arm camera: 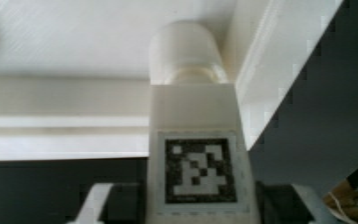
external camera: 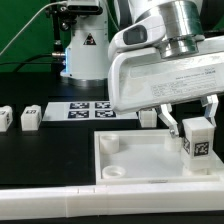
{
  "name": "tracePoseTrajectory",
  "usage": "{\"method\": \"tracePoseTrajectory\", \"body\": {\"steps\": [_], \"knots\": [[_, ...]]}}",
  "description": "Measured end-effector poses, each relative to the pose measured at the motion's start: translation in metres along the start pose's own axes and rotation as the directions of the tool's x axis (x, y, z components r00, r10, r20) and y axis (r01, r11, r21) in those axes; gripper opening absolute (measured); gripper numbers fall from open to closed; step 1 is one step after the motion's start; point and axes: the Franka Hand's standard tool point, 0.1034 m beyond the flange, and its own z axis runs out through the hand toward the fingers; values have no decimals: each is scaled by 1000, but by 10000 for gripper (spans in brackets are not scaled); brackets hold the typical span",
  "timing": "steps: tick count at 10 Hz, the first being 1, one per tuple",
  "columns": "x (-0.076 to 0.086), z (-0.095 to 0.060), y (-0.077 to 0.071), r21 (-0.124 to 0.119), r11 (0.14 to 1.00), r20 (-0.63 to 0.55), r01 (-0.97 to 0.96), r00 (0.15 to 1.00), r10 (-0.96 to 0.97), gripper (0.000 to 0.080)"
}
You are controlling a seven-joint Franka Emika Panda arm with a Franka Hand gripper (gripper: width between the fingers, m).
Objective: Assemble one leg
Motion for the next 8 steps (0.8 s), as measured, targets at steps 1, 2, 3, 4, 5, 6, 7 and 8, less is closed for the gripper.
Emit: {"method": "tracePoseTrajectory", "body": {"steps": [1, 2, 3, 4, 5, 6, 7, 8], "knots": [[-1, -1, -1, -21, 999, -12, -25, 1000, 25, 294], [-1, -1, -1, -36, 999, -19, -26, 999, 25, 294], [-1, -1, 1, -38, 999, -20, -26, 999, 26, 403], [-1, 0, 1, -39, 999, -20, -27, 999, 27, 403], [-1, 0, 1, -39, 999, -19, -27, 999, 26, 538], [-1, 0, 1, -39, 999, -19, -27, 999, 26, 627], [-1, 0, 1, -39, 999, -19, -27, 999, 27, 627], [-1, 0, 1, -39, 999, -19, -27, 999, 27, 645]]}}
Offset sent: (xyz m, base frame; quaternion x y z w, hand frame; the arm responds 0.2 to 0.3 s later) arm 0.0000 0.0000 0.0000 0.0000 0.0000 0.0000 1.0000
